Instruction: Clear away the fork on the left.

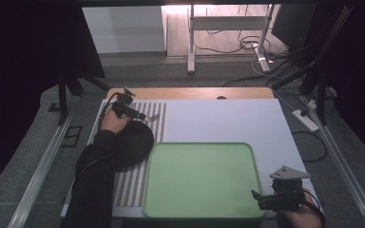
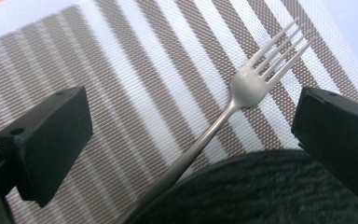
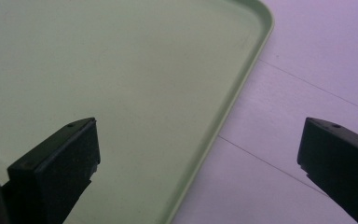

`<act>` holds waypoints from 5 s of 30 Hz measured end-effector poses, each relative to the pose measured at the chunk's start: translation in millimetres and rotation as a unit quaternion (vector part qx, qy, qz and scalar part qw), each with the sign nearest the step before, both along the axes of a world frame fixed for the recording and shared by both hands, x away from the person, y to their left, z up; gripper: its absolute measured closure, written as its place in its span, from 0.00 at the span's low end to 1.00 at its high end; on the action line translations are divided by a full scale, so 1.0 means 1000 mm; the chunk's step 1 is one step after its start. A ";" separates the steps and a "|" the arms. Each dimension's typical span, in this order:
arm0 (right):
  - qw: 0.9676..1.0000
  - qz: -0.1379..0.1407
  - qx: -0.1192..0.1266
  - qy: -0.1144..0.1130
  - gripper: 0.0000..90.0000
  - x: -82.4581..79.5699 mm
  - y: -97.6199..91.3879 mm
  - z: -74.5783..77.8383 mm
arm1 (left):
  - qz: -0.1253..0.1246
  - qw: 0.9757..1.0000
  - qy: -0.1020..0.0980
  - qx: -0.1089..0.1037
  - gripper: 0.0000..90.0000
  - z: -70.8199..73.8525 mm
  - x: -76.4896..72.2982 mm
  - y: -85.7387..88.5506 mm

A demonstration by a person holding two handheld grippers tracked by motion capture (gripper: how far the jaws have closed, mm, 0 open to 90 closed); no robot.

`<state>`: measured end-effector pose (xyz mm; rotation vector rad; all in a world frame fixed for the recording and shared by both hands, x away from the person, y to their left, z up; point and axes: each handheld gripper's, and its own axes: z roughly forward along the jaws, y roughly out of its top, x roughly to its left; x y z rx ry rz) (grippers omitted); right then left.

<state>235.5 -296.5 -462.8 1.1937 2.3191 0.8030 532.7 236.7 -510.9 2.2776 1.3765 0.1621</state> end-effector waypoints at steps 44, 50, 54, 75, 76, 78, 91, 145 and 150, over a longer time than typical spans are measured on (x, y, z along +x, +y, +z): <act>1.000 0.000 -0.001 0.000 0.00 0.000 0.000 0.000 | -0.073 0.991 -0.031 0.106 0.94 -0.002 -0.008 0.029; 1.000 -0.001 0.000 0.001 0.00 0.000 0.000 0.000 | -0.057 0.990 -0.040 0.124 0.94 0.016 -0.011 0.048; 1.000 -0.001 0.000 0.000 0.00 0.000 0.000 0.000 | -0.048 0.992 -0.043 0.105 0.94 0.027 -0.016 0.061; 1.000 -0.003 -0.004 0.001 0.00 0.000 0.001 0.000 | -0.073 0.997 -0.009 0.011 0.93 0.021 -0.066 0.047; 1.000 -0.003 -0.004 0.001 0.00 0.000 0.001 0.000 | -0.075 0.997 -0.009 0.011 0.93 0.021 -0.069 0.045; 1.000 -0.003 -0.004 0.001 0.00 0.000 0.001 0.000 | -0.078 0.997 -0.008 0.010 0.93 0.020 -0.075 0.043; 1.000 -0.002 -0.004 -0.001 0.00 0.000 0.001 0.000 | -0.090 0.996 0.001 0.003 0.93 0.016 -0.104 0.028; 1.000 0.012 -0.018 -0.008 0.00 -0.002 0.004 0.000 | -0.124 0.991 0.045 -0.026 0.93 0.016 -0.209 -0.086; 1.000 0.013 -0.018 -0.007 0.00 -0.002 0.004 0.000 | -0.139 0.988 0.059 -0.025 0.93 0.012 -0.213 -0.108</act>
